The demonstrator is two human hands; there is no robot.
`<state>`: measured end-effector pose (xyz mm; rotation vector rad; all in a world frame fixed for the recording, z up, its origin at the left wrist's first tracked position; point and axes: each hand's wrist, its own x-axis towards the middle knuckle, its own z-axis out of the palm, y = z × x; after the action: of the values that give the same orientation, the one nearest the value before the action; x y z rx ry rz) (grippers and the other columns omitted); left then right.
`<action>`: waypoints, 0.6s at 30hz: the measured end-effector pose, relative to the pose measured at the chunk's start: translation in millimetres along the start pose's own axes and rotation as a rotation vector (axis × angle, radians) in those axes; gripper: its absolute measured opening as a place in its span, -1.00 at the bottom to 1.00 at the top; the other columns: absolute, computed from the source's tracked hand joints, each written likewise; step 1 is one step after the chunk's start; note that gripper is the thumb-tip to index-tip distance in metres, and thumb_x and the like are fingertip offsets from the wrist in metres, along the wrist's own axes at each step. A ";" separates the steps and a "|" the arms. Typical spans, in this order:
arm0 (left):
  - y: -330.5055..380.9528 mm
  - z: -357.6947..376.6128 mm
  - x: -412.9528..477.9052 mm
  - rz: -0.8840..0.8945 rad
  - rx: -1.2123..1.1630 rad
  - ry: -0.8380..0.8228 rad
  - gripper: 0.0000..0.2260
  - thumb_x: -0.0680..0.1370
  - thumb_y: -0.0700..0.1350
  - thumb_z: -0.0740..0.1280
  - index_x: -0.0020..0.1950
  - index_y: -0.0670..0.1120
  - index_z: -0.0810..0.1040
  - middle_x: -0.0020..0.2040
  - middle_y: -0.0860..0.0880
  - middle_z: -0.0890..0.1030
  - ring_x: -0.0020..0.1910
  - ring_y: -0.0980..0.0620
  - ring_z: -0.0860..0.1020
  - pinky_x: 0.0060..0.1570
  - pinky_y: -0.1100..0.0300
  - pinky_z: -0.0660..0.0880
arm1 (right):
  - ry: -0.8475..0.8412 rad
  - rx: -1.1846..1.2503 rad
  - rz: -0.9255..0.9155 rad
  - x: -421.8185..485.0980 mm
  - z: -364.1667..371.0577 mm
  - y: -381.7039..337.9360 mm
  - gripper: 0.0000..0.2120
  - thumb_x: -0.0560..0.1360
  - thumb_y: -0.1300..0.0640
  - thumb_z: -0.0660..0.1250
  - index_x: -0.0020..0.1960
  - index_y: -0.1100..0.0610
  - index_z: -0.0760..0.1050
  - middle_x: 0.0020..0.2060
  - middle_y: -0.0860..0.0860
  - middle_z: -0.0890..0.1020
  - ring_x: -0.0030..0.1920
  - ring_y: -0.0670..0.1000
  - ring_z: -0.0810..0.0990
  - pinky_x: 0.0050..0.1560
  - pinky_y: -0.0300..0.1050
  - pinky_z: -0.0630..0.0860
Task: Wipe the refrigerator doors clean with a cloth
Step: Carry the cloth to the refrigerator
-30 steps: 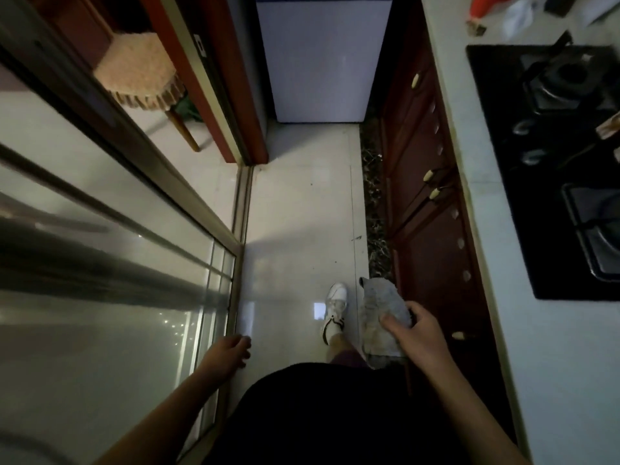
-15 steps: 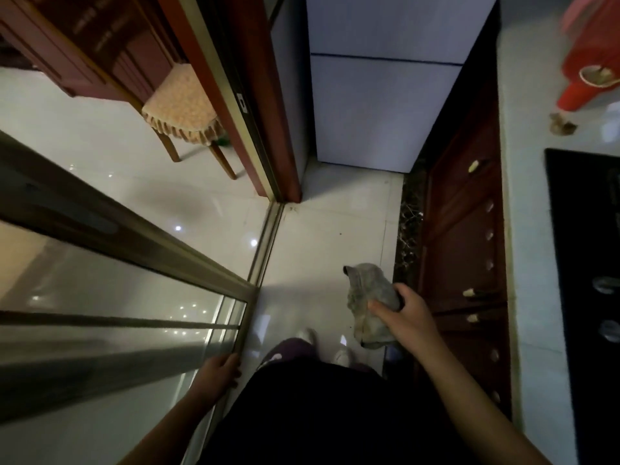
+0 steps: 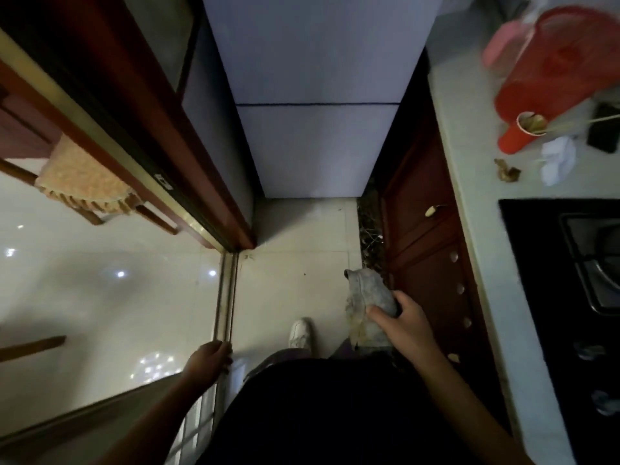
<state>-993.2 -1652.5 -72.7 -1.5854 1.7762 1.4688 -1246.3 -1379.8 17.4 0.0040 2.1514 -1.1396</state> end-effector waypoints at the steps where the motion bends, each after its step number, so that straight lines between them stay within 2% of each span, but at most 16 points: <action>1: 22.0 -3.2 9.5 0.009 0.023 -0.009 -0.77 0.64 -0.19 0.23 -0.13 -0.25 0.58 -0.23 -0.21 0.62 -0.36 -0.10 0.52 -0.46 0.25 0.41 | 0.020 0.010 0.015 7.7 -4.4 -5.3 -0.83 0.47 0.13 0.51 0.04 0.06 0.61 -0.09 0.01 0.70 -0.10 -0.03 0.69 -0.16 -0.12 0.60; 3: 62.0 -7.4 26.9 0.049 0.057 -0.038 -0.78 0.64 -0.17 0.25 -0.10 -0.24 0.60 -0.23 -0.17 0.64 -0.34 -0.09 0.54 -0.47 0.25 0.39 | 0.051 0.031 0.034 23.9 -10.6 -14.8 -0.82 0.48 0.14 0.51 0.05 0.07 0.60 -0.09 0.00 0.70 -0.10 -0.03 0.69 -0.13 -0.10 0.62; 6: 117.7 -8.8 50.5 0.115 0.081 -0.054 -0.78 0.64 -0.16 0.25 -0.10 -0.23 0.61 -0.22 -0.17 0.65 -0.30 -0.11 0.56 -0.38 0.19 0.41 | 0.101 0.064 0.054 54.6 -17.7 -29.0 -0.80 0.49 0.14 0.51 0.09 0.08 0.59 -0.08 -0.02 0.69 -0.11 -0.09 0.67 -0.22 -0.23 0.57; 11: 175.1 -7.3 87.2 0.109 0.093 -0.044 -0.78 0.63 -0.16 0.25 -0.13 -0.18 0.61 -0.22 -0.15 0.67 -0.31 -0.09 0.58 -0.37 0.18 0.40 | 0.096 0.054 0.093 124.4 -26.2 -54.2 -0.75 0.46 0.10 0.54 0.11 0.09 0.61 -0.03 0.02 0.70 -0.03 0.03 0.69 0.04 0.08 0.66; 13: 189.9 -8.7 97.9 0.073 0.057 -0.021 -0.78 0.64 -0.17 0.25 -0.13 -0.19 0.60 -0.22 -0.16 0.65 -0.31 -0.10 0.56 -0.41 0.23 0.39 | 0.066 0.064 0.091 156.1 -27.7 -70.3 -0.74 0.46 0.09 0.55 0.12 0.09 0.61 -0.02 0.04 0.70 -0.01 0.05 0.70 0.08 0.12 0.67; 16: 208.5 -15.4 103.6 0.004 -0.010 0.042 -0.78 0.64 -0.19 0.24 -0.11 -0.24 0.59 -0.24 -0.17 0.61 -0.33 -0.08 0.54 -0.51 0.34 0.39 | 0.000 0.037 0.041 203.0 -29.6 -106.2 -0.71 0.48 0.09 0.53 0.17 0.11 0.61 0.01 0.05 0.70 -0.02 0.03 0.69 0.00 0.03 0.66; 18: 218.5 -18.3 105.1 -0.038 -0.046 0.085 -0.76 0.65 -0.17 0.24 -0.11 -0.26 0.60 -0.24 -0.17 0.62 -0.32 -0.09 0.55 -0.47 0.29 0.39 | -0.068 0.019 -0.001 229.3 -30.4 -135.8 -0.72 0.49 0.08 0.52 0.16 0.09 0.59 0.00 0.03 0.69 -0.05 0.00 0.69 -0.11 -0.07 0.65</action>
<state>-1211.3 -1757.3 -48.8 -1.7187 1.7602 1.4547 -1479.7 -1510.1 -4.4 -0.0270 2.0810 -1.1442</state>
